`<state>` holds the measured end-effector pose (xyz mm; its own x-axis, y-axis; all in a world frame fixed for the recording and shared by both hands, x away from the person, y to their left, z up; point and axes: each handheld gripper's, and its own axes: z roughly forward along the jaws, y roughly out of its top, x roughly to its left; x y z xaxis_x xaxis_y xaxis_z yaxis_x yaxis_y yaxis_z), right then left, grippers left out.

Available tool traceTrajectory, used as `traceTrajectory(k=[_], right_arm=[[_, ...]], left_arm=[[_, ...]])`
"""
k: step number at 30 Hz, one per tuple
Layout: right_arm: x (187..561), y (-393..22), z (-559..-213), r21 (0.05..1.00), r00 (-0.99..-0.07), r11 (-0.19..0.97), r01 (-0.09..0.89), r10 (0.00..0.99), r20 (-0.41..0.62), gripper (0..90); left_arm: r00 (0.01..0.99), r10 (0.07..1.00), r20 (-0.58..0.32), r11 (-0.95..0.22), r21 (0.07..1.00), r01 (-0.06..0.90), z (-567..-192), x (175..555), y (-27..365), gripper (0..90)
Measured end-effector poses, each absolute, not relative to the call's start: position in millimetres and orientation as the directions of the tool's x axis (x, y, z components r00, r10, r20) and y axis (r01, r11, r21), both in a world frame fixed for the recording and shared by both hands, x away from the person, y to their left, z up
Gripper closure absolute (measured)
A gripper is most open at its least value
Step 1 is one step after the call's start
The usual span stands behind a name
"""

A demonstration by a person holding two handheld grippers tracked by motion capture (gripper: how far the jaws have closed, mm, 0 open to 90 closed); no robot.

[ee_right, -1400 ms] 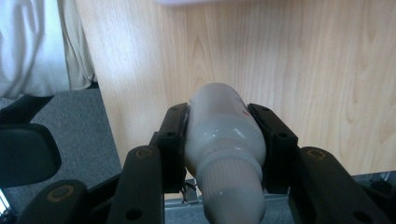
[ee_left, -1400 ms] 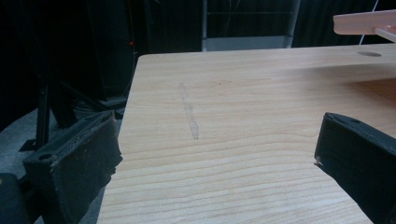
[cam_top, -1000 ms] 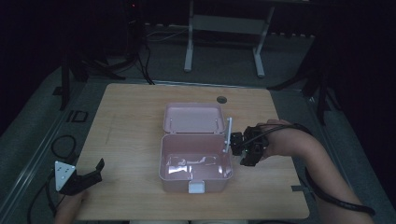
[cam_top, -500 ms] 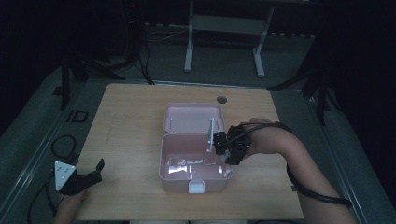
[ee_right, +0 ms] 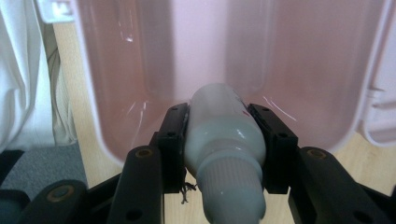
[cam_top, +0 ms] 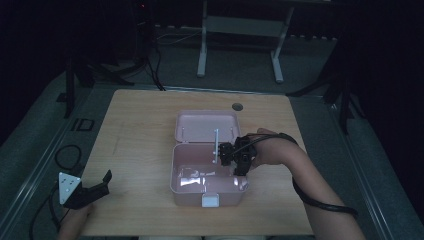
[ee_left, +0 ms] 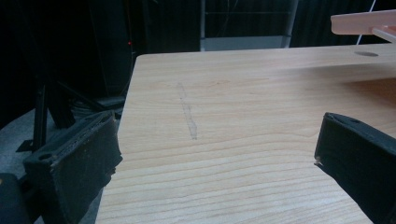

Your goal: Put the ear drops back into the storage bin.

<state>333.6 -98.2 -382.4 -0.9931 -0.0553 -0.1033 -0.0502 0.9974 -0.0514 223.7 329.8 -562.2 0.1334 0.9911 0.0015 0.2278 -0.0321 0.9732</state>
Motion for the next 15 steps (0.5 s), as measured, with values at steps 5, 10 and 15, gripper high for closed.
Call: traceTrajectory(k=[5,10,15], right_arm=[[337,-92,-402,-0.074,-0.994,0.995,-0.062,-0.068,-0.088,59.7],[341,-89,-416,-0.066,-0.995,0.996,-0.059,-0.064,-0.071,59.7],[345,-84,-429,-0.073,-0.996,0.996,-0.055,-0.059,-0.063,59.7]], left_arm=[[0.134,0.991,0.0,-0.031,0.973,0.228,-562,224,330,0.4],[0.135,0.991,0.001,-0.032,0.973,0.228,-562,224,330,0.3],[0.135,0.991,0.001,-0.032,0.973,0.23,-562,224,330,0.4]])
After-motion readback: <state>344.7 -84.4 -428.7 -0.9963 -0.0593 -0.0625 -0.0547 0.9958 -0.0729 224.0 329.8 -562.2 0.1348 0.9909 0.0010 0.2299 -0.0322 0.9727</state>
